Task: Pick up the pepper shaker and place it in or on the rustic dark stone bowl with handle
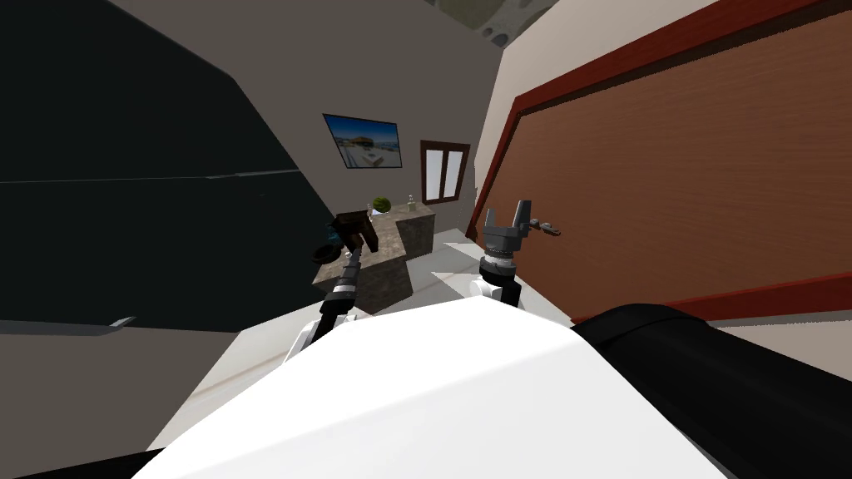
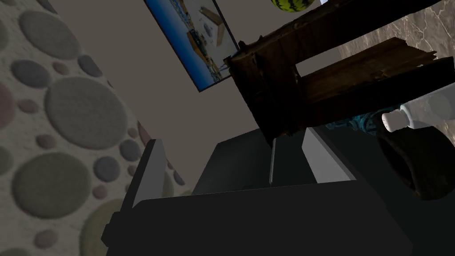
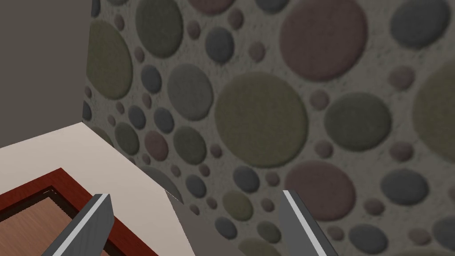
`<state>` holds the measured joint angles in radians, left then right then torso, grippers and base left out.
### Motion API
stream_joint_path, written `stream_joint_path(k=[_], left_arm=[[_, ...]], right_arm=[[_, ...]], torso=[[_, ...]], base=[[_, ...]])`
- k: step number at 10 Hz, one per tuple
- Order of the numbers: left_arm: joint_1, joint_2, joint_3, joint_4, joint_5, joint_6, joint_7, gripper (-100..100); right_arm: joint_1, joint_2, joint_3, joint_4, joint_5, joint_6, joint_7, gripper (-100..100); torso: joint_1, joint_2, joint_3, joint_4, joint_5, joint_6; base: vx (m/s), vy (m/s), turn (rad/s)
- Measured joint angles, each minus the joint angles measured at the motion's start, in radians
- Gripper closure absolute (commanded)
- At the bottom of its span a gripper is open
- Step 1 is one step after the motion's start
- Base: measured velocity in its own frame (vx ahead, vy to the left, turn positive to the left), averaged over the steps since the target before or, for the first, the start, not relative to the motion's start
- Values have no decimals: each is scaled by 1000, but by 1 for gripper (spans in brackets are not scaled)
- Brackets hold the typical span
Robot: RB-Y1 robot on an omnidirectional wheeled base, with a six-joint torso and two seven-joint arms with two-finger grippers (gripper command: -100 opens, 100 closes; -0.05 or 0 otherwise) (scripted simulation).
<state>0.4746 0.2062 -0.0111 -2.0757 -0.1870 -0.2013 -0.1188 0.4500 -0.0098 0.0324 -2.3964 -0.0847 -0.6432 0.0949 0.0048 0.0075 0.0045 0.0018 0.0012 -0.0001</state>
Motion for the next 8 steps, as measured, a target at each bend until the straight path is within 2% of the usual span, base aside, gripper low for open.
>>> stream_joint_path(k=[1,4,7,8], left_arm=[[8,8,0,17,-15,2,-13,-100],[-16,39,3,85,-67,30,-53,-100],[-11,101,13,135,-124,51,-103,-100],[-3,104,15,158,-142,39,-122,-100]], right_arm=[[0,0,0,0,0,0,0,0],[0,0,0,0,0,0,0,0],[0,0,0,0,0,0,0,0],[0,0,0,0,0,0,0,0]], torso=[[0,-1,-1,0,0,0],[-1,-4,-3,-1,0,0],[-2,-11,-6,-2,0,0],[-3,-13,-7,-3,-1,0]], base=[[-79,58,-28],[-42,52,-17],[57,27,33],[92,0,38]])
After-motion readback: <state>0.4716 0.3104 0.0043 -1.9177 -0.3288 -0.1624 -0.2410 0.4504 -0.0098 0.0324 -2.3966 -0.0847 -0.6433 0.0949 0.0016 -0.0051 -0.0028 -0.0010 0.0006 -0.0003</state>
